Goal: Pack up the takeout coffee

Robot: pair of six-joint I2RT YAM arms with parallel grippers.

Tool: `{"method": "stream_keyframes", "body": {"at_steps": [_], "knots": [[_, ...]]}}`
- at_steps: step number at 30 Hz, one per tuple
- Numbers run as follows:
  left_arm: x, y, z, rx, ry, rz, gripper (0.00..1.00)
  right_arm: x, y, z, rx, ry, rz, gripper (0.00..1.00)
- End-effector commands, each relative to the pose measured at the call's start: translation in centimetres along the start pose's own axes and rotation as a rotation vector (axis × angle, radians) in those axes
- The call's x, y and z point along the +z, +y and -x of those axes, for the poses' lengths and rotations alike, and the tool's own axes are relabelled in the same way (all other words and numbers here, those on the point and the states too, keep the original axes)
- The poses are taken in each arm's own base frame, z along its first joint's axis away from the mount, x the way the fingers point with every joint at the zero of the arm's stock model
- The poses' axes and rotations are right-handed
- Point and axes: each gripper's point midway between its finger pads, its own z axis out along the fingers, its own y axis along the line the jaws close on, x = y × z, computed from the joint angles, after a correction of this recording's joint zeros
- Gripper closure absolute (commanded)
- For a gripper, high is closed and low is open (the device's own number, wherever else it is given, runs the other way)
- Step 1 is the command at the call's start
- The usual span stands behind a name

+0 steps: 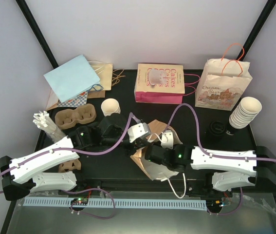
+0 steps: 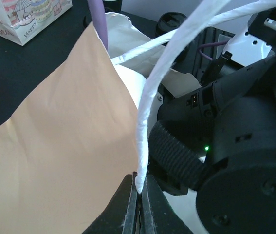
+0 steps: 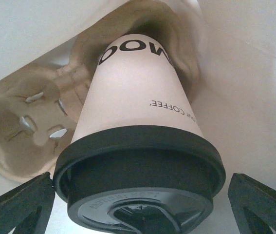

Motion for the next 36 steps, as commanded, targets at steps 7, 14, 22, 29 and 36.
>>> {"method": "stream_keyframes", "body": {"at_steps": [7, 14, 22, 29, 36], "knots": [[-0.3, -1.1, -0.3, -0.019, 0.029, -0.052, 0.98, 1.1, -0.2, 0.1, 0.013, -0.014, -0.082, 0.0], [-0.2, -1.3, -0.5, -0.023, 0.028, -0.062, 0.98, 1.4, 1.2, 0.2, 0.003, -0.01, -0.038, 0.0], [-0.4, -1.6, -0.7, -0.019, 0.017, -0.081, 0.98, 1.8, 1.5, 0.0, 0.007, -0.018, -0.017, 0.0], [-0.5, -2.0, -0.9, -0.018, 0.012, -0.103, 0.98, 2.4, 2.1, 0.2, 0.005, -0.028, -0.02, 0.0], [-0.9, -2.3, -0.7, -0.012, -0.001, -0.114, 0.98, 3.0, 1.8, 0.5, -0.001, -0.038, -0.052, 0.0]]}}
